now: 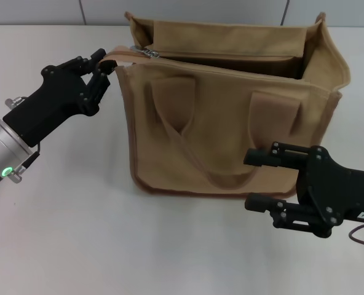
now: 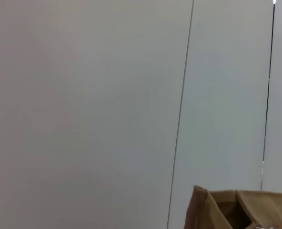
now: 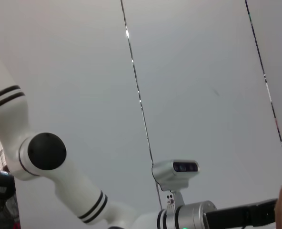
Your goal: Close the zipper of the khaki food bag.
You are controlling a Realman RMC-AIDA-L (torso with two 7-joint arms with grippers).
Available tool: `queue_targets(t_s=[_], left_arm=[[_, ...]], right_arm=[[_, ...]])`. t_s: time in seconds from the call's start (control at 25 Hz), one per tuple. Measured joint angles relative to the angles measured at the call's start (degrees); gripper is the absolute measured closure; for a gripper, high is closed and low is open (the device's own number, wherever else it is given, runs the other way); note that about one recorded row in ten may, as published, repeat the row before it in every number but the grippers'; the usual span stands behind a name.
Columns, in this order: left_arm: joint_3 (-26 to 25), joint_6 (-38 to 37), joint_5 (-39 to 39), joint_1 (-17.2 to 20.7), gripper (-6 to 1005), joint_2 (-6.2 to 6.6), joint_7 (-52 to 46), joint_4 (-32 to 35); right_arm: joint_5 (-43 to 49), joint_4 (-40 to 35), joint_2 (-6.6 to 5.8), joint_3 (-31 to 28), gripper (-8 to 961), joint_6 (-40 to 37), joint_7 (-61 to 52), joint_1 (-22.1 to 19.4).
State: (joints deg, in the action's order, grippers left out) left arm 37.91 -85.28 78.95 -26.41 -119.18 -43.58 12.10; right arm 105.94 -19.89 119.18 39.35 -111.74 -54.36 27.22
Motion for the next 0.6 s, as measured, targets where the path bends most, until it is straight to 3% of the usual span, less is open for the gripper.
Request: queue_targets(t_s=[0.4, 0.6], left_arm=[[0.25, -3.28, -0.04, -1.28, 975, 0.01, 0.33, -0.53], [-0.03, -5.66, -0.12, -2.58, 973, 0.01, 1.98, -0.97]], right_arm=[[-0.40, -0.23, -0.03, -4.89, 305, -4.79, -0.35, 0.61], [-0.43, -0.74, -0.01, -4.95, 305, -4.70, -0.71, 1.40]])
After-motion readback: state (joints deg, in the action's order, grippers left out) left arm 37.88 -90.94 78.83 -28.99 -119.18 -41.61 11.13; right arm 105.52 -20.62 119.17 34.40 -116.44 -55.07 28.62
